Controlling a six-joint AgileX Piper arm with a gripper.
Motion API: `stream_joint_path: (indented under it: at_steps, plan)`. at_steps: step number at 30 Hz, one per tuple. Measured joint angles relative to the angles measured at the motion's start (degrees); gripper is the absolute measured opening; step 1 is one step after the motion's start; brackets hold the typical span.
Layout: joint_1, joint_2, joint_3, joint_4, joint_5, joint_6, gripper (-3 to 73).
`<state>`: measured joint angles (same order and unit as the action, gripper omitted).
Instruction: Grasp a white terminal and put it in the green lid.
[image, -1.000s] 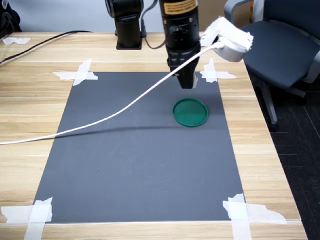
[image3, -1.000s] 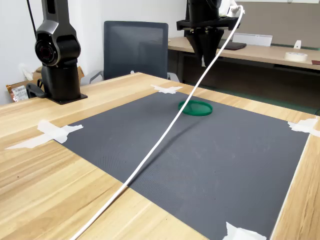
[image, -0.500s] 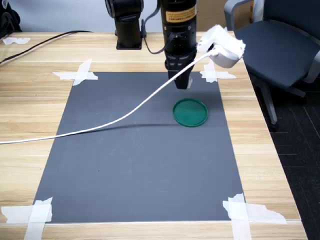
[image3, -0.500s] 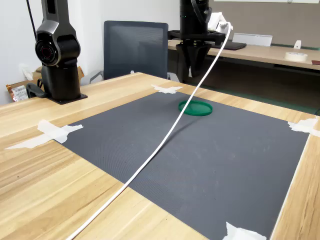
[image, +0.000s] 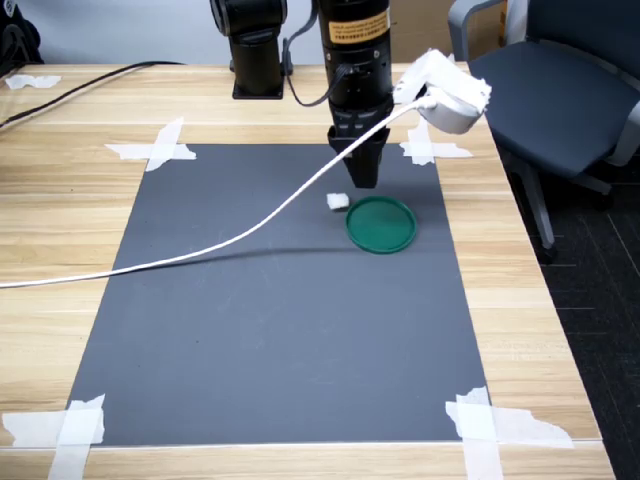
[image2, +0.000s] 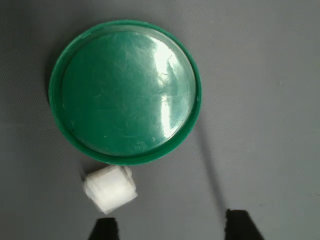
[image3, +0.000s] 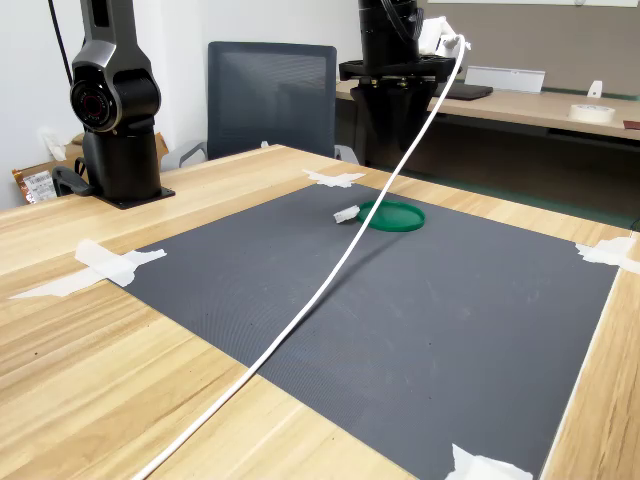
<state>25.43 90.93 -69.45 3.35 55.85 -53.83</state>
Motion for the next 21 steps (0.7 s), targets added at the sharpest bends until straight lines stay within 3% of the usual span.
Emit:
stream_joint_path:
  at_steps: [13,21]
  plan:
    - [0.0,-6.8,0.4,0.0,4.7,0.7,44.4]
    - [0.0,-12.3,10.2,-2.1,3.8,2.6,44.5]
